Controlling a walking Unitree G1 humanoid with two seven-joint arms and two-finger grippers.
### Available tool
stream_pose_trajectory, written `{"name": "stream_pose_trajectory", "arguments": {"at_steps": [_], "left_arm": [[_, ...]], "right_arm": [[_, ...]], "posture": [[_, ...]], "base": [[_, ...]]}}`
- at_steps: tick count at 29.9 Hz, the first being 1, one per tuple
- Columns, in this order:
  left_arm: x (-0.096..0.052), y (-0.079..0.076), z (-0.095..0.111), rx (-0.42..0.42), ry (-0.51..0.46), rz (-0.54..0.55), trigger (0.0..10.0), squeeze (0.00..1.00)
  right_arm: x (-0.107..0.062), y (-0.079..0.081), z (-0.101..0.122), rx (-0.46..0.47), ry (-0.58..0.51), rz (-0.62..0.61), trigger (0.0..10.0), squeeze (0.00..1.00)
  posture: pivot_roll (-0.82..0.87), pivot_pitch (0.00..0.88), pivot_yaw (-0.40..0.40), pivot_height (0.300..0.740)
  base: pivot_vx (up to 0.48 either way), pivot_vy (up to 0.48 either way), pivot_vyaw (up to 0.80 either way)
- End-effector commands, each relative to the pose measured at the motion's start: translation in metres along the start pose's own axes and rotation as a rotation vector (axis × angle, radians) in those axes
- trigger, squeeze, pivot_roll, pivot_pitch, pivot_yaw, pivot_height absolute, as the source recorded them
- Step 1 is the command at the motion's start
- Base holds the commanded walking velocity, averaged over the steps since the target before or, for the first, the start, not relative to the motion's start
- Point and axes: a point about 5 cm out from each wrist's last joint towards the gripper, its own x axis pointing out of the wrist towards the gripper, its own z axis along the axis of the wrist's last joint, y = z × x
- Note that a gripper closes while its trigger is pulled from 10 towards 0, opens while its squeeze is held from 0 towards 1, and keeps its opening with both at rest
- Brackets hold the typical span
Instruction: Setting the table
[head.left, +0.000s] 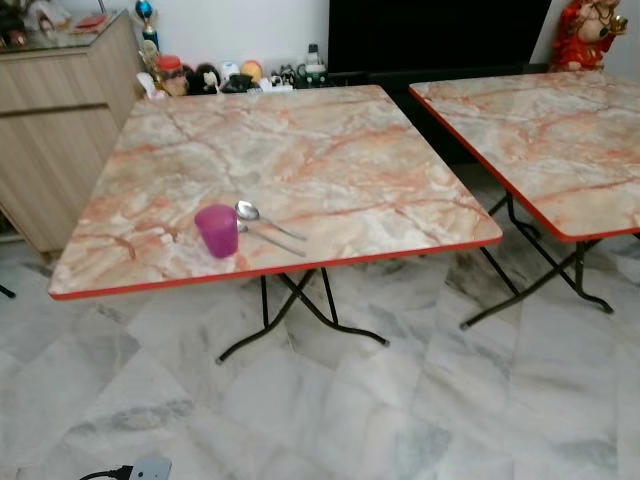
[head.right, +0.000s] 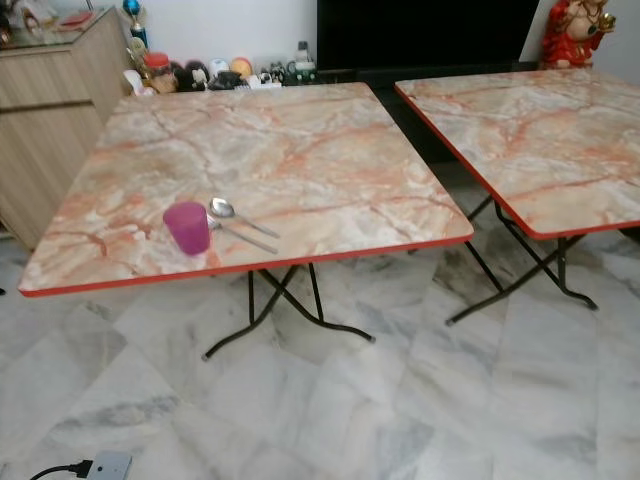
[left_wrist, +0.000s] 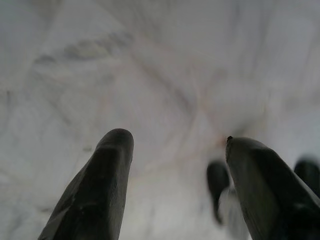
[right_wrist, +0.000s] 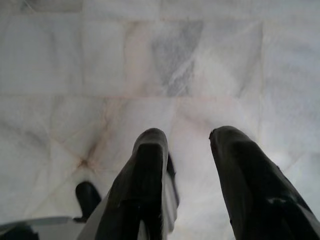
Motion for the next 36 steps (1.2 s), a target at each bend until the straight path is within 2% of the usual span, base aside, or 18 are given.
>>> {"name": "stream_pose_trajectory", "arguments": {"at_steps": [1, 2, 5, 6, 8, 9, 11, 13, 14, 16, 20, 21, 22, 25, 26, 28, 30, 36], "left_arm": [[0.002, 0.011, 0.018, -0.043, -0.088, 0.046, 10.0, 0.00], [0.003, 0.014, 0.030, -0.046, -0.150, 0.043, 10.0, 0.00], [0.004, 0.014, 0.047, -0.067, -0.233, 0.024, 10.0, 0.00], [0.004, 0.012, 0.057, -0.086, -0.291, -0.001, 10.0, 0.00], [0.002, 0.008, 0.073, -0.070, -0.386, -0.045, 10.0, 0.00], [-0.004, 0.002, 0.089, -0.035, -0.490, -0.073, 10.0, 0.00], [-0.011, -0.002, 0.100, 0.025, -0.575, -0.091, 10.0, 0.00], [-0.026, -0.008, 0.118, 0.032, -0.698, -0.109, 10.0, 0.00], [-0.029, -0.009, 0.121, 0.033, -0.722, -0.109, 10.0, 0.00], [-0.040, -0.016, 0.132, 0.110, -0.790, -0.133, 10.0, 0.00], [-0.051, -0.027, 0.143, 0.148, -0.855, -0.178, 10.0, 0.00], [-0.050, -0.030, 0.147, 0.136, -0.857, -0.192, 10.0, 0.61], [-0.049, -0.032, 0.150, 0.127, -0.857, -0.200, 10.0, 1.00], [-0.048, -0.035, 0.156, 0.097, -0.842, -0.208, 10.0, 1.00], [-0.047, -0.036, 0.162, 0.044, -0.839, -0.207, 10.0, 0.00], [-0.047, -0.036, 0.164, 0.023, -0.839, -0.210, 10.0, 0.00], [-0.046, -0.034, 0.173, -0.039, -0.834, -0.216, 10.0, 0.00], [-0.048, -0.030, 0.180, -0.034, -0.844, -0.218, 10.0, 0.00]], "right_arm": [[-0.001, 0.003, -0.007, -0.010, 0.024, 0.013, 10.0, 0.00], [-0.001, 0.003, -0.008, -0.019, 0.027, 0.018, 10.0, 0.00], [-0.002, 0.003, -0.009, -0.028, 0.032, 0.016, 10.0, 0.00], [-0.002, 0.002, -0.010, -0.026, 0.033, 0.016, 10.0, 0.00], [-0.002, 0.001, -0.011, -0.031, 0.036, 0.014, 10.0, 0.00], [-0.002, 0.000, -0.012, -0.035, 0.040, 0.013, 10.0, 0.00], [-0.003, -0.001, -0.013, -0.043, 0.046, 0.012, 10.0, 0.00], [-0.003, -0.002, -0.015, -0.045, 0.053, 0.008, 10.0, 0.00], [-0.003, -0.003, -0.015, -0.044, 0.053, 0.008, 10.0, 0.00], [-0.003, -0.004, -0.015, -0.048, 0.057, 0.005, 10.0, 0.00], [-0.003, -0.005, -0.015, -0.056, 0.061, 0.000, 10.0, 0.00], [-0.003, -0.005, -0.014, -0.054, 0.061, -0.001, 10.0, 0.00], [-0.003, -0.005, -0.014, -0.054, 0.061, -0.001, 10.0, 0.00], [-0.002, -0.003, -0.012, -0.056, 0.054, 0.003, 10.0, 0.00], [-0.002, -0.003, -0.011, -0.048, 0.047, 0.000, 10.0, 0.00], [-0.002, -0.002, -0.011, -0.046, 0.045, -0.001, 10.0, 0.00], [-0.002, -0.003, -0.010, -0.049, 0.044, -0.002, 10.0, 0.00], [-0.002, -0.002, -0.011, -0.053, 0.049, -0.001, 10.0, 0.00]], "posture": [[0.00, 0.057, 0.018, 0.740], [0.00, 0.054, 0.019, 0.740], [-0.01, 0.050, 0.019, 0.740], [0.00, 0.049, 0.020, 0.740], [0.00, 0.045, 0.019, 0.740], [0.01, 0.042, 0.018, 0.740], [0.01, 0.038, 0.016, 0.740], [0.02, 0.033, 0.011, 0.740], [0.02, 0.033, 0.010, 0.740], [0.03, 0.031, 0.009, 0.740], [0.03, 0.029, 0.007, 0.740], [0.03, 0.032, 0.007, 0.740], [0.03, 0.042, 0.007, 0.740], [0.02, 0.049, 0.009, 0.740], [0.01, 0.056, 0.011, 0.740], [0.01, 0.056, 0.011, 0.740], [0.02, 0.061, 0.013, 0.740], [0.02, 0.071, 0.012, 0.740]], "base": [[0.000, 0.000, 0.00], [0.000, 0.000, 0.00], [0.000, 0.000, 0.00], [0.000, 0.000, 0.00], [0.000, 0.000, 0.00], [0.000, 0.000, 0.00], [0.000, 0.000, 0.00], [0.000, 0.000, 0.00], [0.000, 0.000, 0.00], [0.000, 0.000, 0.00], [0.000, 0.000, 0.00], [0.000, 0.000, 0.00], [0.000, 0.000, 0.00], [0.000, 0.000, 0.00], [0.000, 0.000, 0.00], [0.000, 0.000, 0.00], [0.000, 0.000, 0.00], [0.000, 0.000, 0.00]]}}
